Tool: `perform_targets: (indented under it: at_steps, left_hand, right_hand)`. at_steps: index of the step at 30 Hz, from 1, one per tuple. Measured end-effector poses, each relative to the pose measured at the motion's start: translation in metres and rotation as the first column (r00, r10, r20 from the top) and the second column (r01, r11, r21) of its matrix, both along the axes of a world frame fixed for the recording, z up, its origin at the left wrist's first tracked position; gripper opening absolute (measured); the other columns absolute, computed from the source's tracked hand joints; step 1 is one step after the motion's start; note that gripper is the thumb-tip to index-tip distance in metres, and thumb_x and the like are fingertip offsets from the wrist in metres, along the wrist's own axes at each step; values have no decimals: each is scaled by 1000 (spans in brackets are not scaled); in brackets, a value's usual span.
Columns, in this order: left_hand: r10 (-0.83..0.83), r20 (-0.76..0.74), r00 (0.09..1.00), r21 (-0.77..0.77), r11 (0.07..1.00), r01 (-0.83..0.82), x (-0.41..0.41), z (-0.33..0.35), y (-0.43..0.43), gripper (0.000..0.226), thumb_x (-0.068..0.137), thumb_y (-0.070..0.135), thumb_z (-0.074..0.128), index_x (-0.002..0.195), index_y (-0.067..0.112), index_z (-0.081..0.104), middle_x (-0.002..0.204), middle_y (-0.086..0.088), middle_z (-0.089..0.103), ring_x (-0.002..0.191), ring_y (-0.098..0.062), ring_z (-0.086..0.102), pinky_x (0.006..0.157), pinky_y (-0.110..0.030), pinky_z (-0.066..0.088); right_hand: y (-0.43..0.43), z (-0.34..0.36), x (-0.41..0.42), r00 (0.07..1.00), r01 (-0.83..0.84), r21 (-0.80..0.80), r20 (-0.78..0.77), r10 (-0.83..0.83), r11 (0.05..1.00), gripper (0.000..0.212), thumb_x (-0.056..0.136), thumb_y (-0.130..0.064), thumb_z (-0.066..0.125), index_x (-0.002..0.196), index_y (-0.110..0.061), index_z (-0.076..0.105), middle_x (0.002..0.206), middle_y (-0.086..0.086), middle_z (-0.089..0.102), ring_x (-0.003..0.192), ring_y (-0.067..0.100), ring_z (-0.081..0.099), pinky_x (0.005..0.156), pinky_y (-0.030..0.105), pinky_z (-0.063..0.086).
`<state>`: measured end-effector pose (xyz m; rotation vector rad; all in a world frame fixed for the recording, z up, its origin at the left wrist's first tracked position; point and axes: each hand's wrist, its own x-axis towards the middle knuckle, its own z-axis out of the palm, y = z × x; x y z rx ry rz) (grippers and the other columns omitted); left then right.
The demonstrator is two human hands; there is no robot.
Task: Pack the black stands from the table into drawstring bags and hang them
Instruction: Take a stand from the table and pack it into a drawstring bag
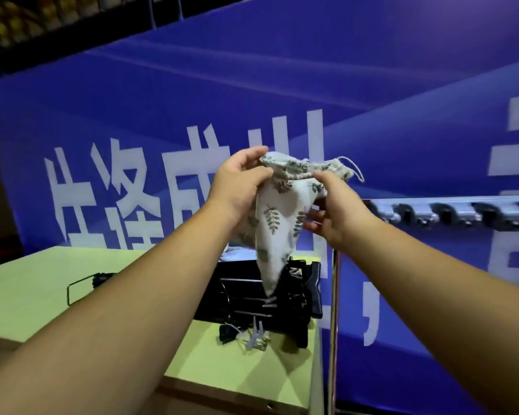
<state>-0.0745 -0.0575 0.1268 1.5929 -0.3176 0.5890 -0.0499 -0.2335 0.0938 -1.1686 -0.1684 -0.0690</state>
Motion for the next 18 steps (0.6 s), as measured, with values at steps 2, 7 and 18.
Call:
perform_targets:
  at_steps: [2, 7, 18]
  left_hand:
    - [27, -17, 999, 15, 1000, -27, -24, 5, -9, 23, 88, 21, 78, 111, 22, 79, 106, -3, 80, 99, -20, 76, 78, -29, 60]
    - [143, -135, 980, 258, 961, -105, -91, 11, -44, 65, 76, 77, 72, 102, 17, 67, 98, -6, 78, 90, -28, 77, 79, -47, 66]
    - [234, -75, 969, 652, 747, -130, -176, -20, -83, 65, 84, 80, 64, 95, 17, 76, 97, -8, 78, 98, -31, 73, 85, -40, 57]
  right_hand:
    - [-10, 8, -18, 999, 2, 9, 45, -2, 1000, 47, 91, -51, 71, 132, -30, 68, 110, 2, 82, 94, 25, 78, 99, 53, 58]
    - [-42, 17, -72, 993, -3, -3, 117, 3, 1000, 33, 105, -29, 60, 134, -15, 64, 119, 18, 78, 108, 40, 77, 101, 62, 57]
    - [-99, -19, -178, 990, 82, -294, 138, -42, 952, 32, 103, -33, 62, 130, -17, 70, 115, 8, 81, 109, 32, 77, 95, 50, 60]
